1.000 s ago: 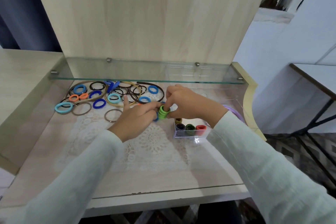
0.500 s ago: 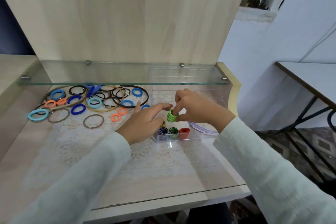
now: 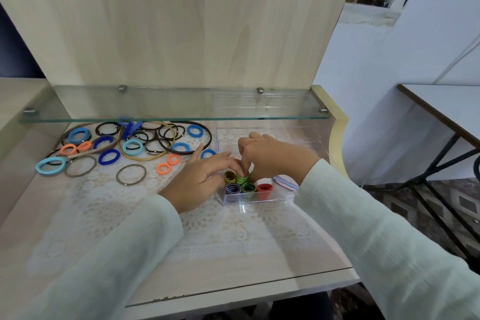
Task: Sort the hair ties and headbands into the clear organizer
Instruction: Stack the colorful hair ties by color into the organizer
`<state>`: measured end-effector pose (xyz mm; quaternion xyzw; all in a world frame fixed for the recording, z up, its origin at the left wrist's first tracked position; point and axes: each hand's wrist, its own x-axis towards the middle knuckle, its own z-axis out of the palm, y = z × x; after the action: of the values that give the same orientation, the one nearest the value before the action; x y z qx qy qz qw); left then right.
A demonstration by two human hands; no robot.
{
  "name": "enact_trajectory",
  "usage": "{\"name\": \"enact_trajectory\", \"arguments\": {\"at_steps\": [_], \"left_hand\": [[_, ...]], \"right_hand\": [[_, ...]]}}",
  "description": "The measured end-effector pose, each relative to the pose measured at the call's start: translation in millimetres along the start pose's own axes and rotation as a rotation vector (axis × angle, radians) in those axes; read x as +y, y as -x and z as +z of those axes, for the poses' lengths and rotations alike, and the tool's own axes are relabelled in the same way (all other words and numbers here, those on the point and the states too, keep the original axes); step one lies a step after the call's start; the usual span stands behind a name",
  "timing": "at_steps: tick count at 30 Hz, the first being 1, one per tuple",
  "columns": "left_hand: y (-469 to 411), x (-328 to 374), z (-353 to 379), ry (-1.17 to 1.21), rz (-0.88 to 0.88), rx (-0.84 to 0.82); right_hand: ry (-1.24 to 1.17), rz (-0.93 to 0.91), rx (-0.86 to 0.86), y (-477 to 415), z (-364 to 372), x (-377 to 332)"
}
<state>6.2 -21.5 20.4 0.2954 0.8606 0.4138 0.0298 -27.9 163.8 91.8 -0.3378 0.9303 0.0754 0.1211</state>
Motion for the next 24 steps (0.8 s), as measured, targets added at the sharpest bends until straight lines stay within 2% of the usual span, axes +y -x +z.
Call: {"name": "enact_trajectory", "arguments": {"at_steps": [24], "left_hand": [[-1.5,-4.0,3.3,0.020,-0.032,-0.011]], "right_hand": [[0.025,0.038,-0.026,5.6,-1.5,0.2]]}}
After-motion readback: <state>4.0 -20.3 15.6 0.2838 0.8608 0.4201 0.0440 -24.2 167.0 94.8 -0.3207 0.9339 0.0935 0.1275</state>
